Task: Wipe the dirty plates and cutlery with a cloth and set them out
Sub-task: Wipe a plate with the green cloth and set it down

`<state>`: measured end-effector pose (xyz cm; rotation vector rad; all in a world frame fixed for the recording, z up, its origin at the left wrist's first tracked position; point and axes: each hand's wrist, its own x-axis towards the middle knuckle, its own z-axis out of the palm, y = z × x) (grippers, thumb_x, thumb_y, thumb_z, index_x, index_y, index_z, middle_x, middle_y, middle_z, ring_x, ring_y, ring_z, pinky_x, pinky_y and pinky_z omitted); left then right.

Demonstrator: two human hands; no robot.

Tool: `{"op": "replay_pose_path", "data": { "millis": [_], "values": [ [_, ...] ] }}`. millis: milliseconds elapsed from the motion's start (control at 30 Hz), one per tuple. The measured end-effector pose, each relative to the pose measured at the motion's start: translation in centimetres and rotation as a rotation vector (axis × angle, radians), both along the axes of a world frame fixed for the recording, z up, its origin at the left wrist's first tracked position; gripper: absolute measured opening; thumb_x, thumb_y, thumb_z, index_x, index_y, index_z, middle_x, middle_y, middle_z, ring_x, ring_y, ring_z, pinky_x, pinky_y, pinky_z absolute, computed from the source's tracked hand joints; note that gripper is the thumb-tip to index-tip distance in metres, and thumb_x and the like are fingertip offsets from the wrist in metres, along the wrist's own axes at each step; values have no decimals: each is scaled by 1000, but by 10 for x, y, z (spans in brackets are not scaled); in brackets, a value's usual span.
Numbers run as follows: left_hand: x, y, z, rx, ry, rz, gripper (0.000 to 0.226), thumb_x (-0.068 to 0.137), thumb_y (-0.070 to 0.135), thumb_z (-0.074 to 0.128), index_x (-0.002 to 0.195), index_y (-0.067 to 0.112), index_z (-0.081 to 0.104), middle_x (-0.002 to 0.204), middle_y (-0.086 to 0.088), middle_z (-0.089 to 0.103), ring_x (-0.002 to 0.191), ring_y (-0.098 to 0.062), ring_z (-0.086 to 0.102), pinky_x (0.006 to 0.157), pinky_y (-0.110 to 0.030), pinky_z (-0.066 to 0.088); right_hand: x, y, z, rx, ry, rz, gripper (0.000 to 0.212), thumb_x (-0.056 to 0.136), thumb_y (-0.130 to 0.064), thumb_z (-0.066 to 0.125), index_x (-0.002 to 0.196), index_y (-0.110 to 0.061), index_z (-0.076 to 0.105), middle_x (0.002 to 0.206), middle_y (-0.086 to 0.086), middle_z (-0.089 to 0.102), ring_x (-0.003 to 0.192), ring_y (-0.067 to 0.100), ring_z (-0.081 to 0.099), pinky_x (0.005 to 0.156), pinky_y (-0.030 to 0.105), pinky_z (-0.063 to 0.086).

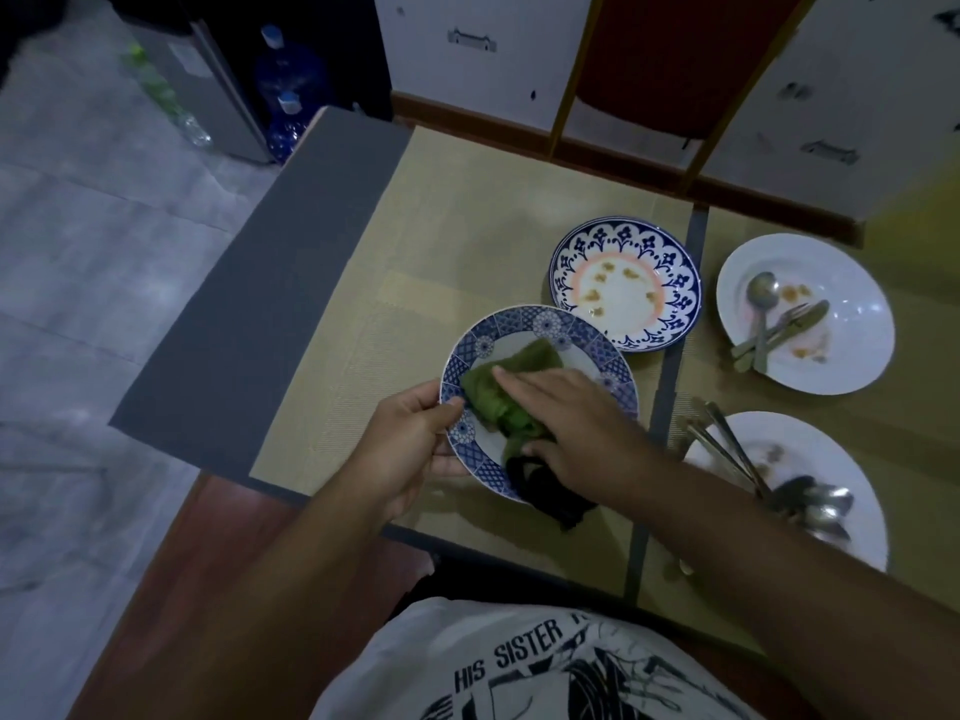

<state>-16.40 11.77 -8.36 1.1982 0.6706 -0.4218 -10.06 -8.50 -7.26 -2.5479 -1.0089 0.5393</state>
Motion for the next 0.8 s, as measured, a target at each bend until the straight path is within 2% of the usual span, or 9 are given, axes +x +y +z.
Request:
{"op": "replay_pose_path", "data": {
  "millis": [100, 200, 267, 333, 433, 500, 567, 667, 800],
  "values": [
    [-7, -8, -3, -21, -12, 3, 25, 105, 12, 49, 118, 13, 71, 106, -16, 77, 84, -28, 77, 67, -40, 64, 1, 19, -9, 53, -244, 16, 70, 84, -22, 69, 147, -17, 39, 130, 4, 54, 118, 28, 43, 104, 45, 33],
    [-8, -5, -1, -13, -52, 66, 25, 105, 12, 50, 118, 11, 71, 106, -15, 78, 81, -27, 77, 63, -39, 63, 19, 24, -7, 31, -287, -108, 53, 87, -17, 65, 137, -9, 50, 123, 12, 55, 117, 32, 45, 102, 43, 37],
    [-5, 0, 1, 14, -56, 100, 25, 104, 10, 51, 117, 11, 72, 104, -12, 78, 83, -28, 77, 63, -38, 62, 20, 16, -7, -67, -274, -185, 53, 89, -18, 62, 139, -12, 45, 130, 10, 49, 123, 29, 40, 101, 40, 38],
    [-1, 2, 2, 45, -50, 95, 24, 104, 10, 51, 117, 12, 71, 103, -12, 79, 83, -29, 77, 63, -38, 62, 7, 3, -6, -60, -181, -220, 60, 91, -24, 59, 145, -17, 36, 139, 7, 40, 131, 26, 33, 108, 37, 35],
    [1, -1, 4, 51, -24, 56, 24, 103, 10, 52, 118, 9, 71, 102, -15, 78, 78, -28, 76, 61, -38, 63, -21, -9, -2, 59, 235, -144, 83, 86, -53, 50, 154, -34, 4, 159, -14, 5, 147, 5, -5, 115, 31, 8],
    [-1, -4, 3, 21, -23, 24, 25, 104, 10, 50, 119, 9, 71, 104, -16, 78, 80, -29, 76, 61, -38, 62, -24, -8, -3, 52, 280, -21, 91, 86, -56, 53, 152, -39, -6, 161, -17, -9, 145, 0, -18, 116, 33, 4],
    [-3, -4, 3, 4, -24, 14, 26, 104, 10, 50, 120, 9, 70, 106, -17, 77, 84, -30, 76, 62, -39, 63, -13, -5, -7, 23, 154, 38, 87, 91, -47, 59, 154, -35, 2, 163, -12, -3, 148, 7, -10, 120, 36, 9],
    [-1, -1, 2, 10, -35, 0, 26, 104, 11, 50, 121, 10, 69, 109, -15, 77, 90, -33, 76, 68, -43, 64, 11, 0, -7, 20, 19, -58, 73, 93, -31, 61, 153, -30, 21, 161, -8, 17, 149, 13, 9, 120, 44, 18],
    [3, 0, 2, 39, -28, 51, 24, 104, 11, 52, 119, 11, 70, 105, -12, 78, 84, -29, 77, 67, -42, 64, 25, -4, -3, 48, -5, -169, 62, 91, -17, 64, 146, -26, 39, 151, -3, 39, 141, 18, 30, 117, 36, 23]
  ]
}}
